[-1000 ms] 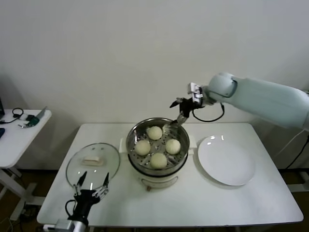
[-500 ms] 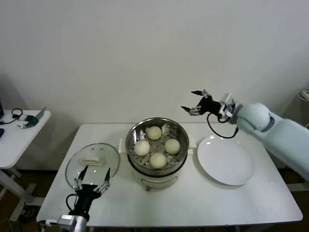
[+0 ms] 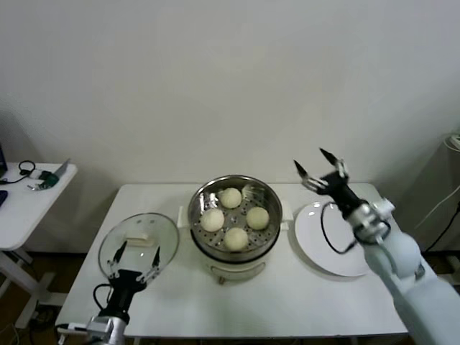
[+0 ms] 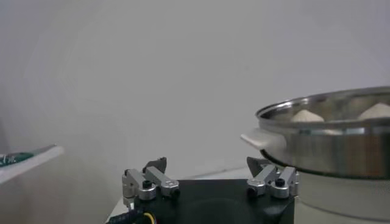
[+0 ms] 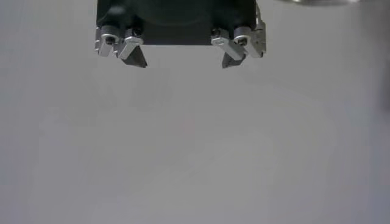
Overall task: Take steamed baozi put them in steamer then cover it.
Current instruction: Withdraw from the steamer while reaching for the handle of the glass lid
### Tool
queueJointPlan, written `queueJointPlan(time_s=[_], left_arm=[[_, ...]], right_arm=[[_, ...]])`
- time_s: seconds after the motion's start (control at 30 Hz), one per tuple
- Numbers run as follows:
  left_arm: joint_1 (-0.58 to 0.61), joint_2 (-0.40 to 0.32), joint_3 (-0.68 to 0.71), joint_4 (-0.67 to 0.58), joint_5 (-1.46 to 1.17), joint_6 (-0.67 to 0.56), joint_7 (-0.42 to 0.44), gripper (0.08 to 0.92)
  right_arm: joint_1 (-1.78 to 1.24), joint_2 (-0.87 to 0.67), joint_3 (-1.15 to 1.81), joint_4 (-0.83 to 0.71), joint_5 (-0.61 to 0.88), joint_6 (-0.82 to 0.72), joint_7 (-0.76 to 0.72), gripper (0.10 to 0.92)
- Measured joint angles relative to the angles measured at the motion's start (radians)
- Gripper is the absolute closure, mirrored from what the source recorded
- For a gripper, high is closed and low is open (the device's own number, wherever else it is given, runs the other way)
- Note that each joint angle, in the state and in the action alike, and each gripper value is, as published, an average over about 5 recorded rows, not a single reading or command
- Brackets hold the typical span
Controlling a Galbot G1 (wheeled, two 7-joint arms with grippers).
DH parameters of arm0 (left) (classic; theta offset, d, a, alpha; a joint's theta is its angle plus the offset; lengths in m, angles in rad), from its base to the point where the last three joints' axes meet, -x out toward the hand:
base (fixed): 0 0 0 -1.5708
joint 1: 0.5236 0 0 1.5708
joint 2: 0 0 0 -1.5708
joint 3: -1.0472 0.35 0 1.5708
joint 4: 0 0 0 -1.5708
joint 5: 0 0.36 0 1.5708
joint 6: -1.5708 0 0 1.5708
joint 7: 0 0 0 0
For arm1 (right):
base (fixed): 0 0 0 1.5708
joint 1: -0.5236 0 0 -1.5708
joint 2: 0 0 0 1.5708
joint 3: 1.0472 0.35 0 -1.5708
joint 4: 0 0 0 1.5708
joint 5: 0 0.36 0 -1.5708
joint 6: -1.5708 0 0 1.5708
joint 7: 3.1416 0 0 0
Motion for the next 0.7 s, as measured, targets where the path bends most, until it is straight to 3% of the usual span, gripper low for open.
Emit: queueJointPlan(time_s=[0.37, 0.7], left_arm=[[-0.022, 0.022, -0.028, 0.055, 0.200, -0.074, -0.074, 0.177], [-0.092, 0.048, -0.061, 0.189, 0.718, -0.120, -0.335, 0.177]], right_arm=[[-0.440, 0.209, 0.202, -0.028, -0.047, 0.212, 0.012, 0.203], [-0.549, 0.313, 0.222, -0.056, -0.104, 0.294, 0.040, 0.203]])
